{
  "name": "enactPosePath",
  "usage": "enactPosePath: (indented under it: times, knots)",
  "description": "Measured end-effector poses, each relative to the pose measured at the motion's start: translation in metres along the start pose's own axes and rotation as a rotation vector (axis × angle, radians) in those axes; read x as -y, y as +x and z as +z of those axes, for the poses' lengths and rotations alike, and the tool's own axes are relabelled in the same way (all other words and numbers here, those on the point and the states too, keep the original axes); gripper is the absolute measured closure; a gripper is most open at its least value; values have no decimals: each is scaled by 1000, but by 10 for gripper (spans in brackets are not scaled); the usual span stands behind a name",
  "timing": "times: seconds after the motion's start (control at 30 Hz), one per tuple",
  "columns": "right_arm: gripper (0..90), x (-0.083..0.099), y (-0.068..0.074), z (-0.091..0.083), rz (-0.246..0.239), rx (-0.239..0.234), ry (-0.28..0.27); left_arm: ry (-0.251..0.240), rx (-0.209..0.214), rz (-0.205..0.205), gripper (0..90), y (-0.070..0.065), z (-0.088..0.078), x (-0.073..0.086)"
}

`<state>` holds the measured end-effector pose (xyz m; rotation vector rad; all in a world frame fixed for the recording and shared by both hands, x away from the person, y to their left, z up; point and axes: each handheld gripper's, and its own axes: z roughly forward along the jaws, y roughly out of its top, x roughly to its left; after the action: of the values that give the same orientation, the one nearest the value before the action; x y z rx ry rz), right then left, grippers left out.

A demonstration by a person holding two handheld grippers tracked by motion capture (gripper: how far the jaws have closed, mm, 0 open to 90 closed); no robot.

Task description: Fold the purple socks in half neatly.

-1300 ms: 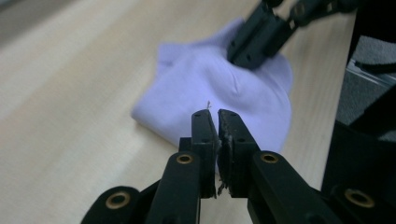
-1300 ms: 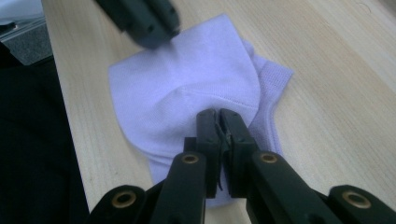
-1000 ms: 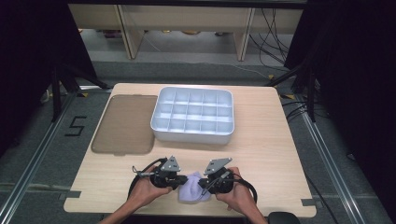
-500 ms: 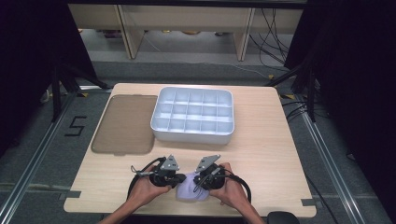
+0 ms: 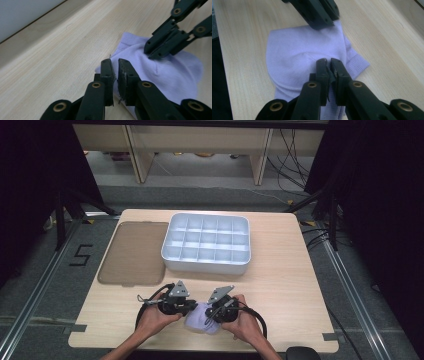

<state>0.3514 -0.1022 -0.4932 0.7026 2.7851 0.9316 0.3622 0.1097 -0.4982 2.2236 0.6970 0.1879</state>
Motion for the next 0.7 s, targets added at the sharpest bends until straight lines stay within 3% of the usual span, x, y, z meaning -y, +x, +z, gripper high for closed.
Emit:
enactPosePath:
  times: [0.07, 0.13, 0.17, 0.27, 0.37, 0.53, 0.63, 0.7]
  knots:
    - [853, 0, 0, 0, 3, 6, 0, -18, 23, -37, 794, -2, -8, 4]
    - [852, 1, 2, -1, 34, 11, 19, -29, 38, -54, 786, -5, -13, 7]
    - [852, 1, 1, -1, 21, 1, 10, -29, 47, -74, 787, -7, -15, 10]
    - [852, 1, 2, -1, 36, 13, 20, -12, 71, -70, 798, -14, -17, 16]
    - [852, 1, 2, -1, 36, 13, 21, 19, 74, -44, 810, -17, -14, 21]
    - [852, 1, 1, 0, 4, 0, -4, 26, 75, -52, 808, -17, -11, 22]
    - [852, 1, 1, 0, 2, 1, -7, 14, 60, -69, 768, -14, -15, 21]
    - [852, 1, 1, 0, 4, 0, -4, 9, 52, -107, 720, -12, -16, 21]
